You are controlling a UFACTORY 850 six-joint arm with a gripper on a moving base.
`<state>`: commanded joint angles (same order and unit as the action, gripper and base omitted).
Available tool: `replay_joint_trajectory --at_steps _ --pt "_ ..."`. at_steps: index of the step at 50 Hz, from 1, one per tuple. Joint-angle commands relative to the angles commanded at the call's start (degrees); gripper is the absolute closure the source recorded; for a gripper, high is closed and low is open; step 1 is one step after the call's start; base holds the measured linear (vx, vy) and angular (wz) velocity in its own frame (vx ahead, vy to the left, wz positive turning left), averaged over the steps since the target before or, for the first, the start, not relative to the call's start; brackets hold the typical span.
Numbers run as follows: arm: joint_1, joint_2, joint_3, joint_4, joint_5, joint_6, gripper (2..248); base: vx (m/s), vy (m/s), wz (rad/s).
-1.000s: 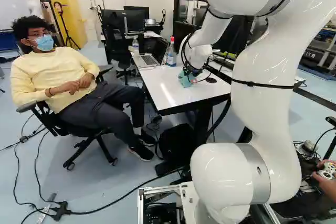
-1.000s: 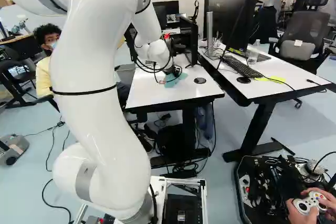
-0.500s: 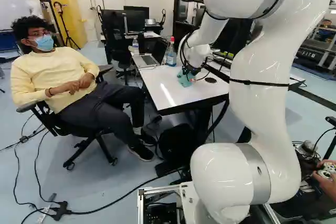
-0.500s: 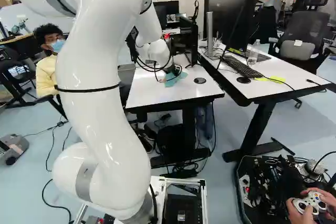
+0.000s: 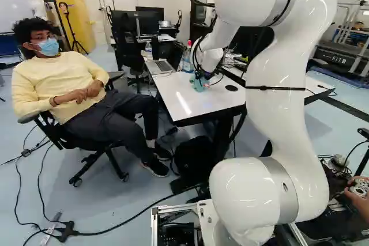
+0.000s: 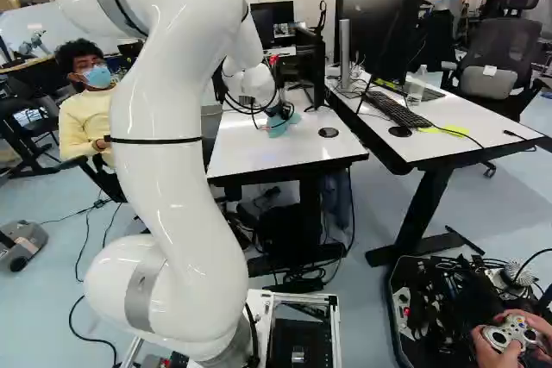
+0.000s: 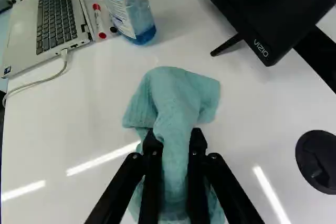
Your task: Clean the table with the green towel
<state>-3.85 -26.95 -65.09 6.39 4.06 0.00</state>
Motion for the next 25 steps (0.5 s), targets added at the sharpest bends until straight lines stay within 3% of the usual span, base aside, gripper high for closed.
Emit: replay_joint_trajectory --at_steps 25 --pt "3.14 4.49 5.80 0.00 0.00 0.00 196 0.000 0.000 0.000"
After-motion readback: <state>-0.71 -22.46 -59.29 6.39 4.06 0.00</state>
